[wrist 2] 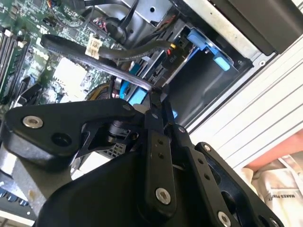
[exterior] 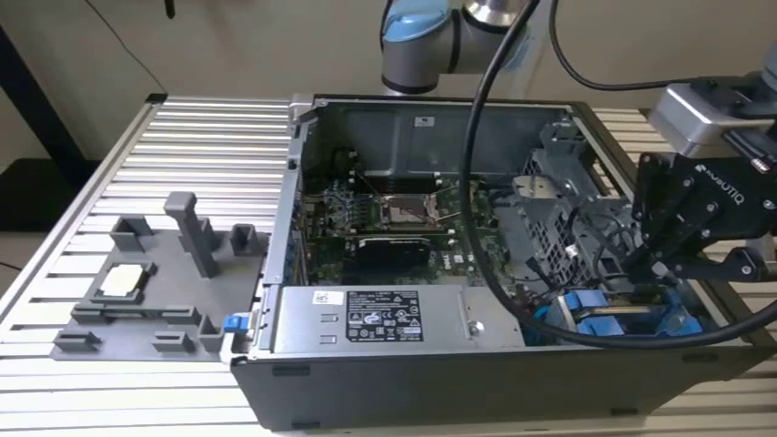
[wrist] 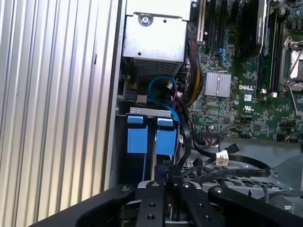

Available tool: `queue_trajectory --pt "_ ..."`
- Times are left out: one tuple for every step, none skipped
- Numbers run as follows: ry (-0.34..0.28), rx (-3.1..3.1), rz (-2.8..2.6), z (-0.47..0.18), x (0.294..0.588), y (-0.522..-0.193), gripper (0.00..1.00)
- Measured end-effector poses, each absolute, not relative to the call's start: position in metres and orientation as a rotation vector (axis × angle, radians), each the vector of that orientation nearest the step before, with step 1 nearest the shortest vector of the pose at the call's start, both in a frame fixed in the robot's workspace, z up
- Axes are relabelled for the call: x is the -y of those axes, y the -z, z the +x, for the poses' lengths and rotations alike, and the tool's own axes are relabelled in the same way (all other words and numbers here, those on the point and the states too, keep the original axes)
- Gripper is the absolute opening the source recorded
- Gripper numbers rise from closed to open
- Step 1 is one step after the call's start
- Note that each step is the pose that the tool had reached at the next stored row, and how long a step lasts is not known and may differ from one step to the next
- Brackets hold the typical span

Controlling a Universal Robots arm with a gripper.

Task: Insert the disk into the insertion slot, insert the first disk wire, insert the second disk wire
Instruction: 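Insert the second disk wire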

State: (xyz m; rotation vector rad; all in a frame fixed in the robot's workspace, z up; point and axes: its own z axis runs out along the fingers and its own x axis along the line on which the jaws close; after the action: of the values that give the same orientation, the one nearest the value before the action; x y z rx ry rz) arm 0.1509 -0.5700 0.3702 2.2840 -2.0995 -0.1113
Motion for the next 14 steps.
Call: queue_trajectory --pt "0.122 2.105 2.289 0.1509 0.5699 -0.3698 0.16" --pt "0.135 2.112 2.294 0.1510 0.5699 -0.3694 0.16" --pt "0.142 2.117 2.295 0.1510 0.5701 -0.3690 0.16" --pt "0.145 2.122 2.293 0.1509 0.5703 -0.3687 0.16" --pt "0.149 2.124 2.289 0.1509 0.5709 -0.3687 0.16" --pt "0.159 2.120 2.283 0.1510 0.5715 -0.3685 0.16" --pt "0.172 2.115 2.276 0.1512 0.5718 -0.3685 0.16" --pt "0.184 2.111 2.269 0.1512 0.5720 -0.3683 0.16" --pt "0.195 2.107 2.262 0.1512 0.5722 -0.3682 0.16" --pt "0.206 2.103 2.256 0.1514 0.5722 -0.3680 0.16" --pt "0.216 2.099 2.251 0.1518 0.5722 -0.3677 0.16" --pt "0.224 2.097 2.248 0.1522 0.5723 -0.3675 0.16" --pt "0.232 2.100 2.251 0.1523 0.5723 -0.3672 0.16" --pt "0.240 2.105 2.253 0.1523 0.5723 -0.3668 0.16"
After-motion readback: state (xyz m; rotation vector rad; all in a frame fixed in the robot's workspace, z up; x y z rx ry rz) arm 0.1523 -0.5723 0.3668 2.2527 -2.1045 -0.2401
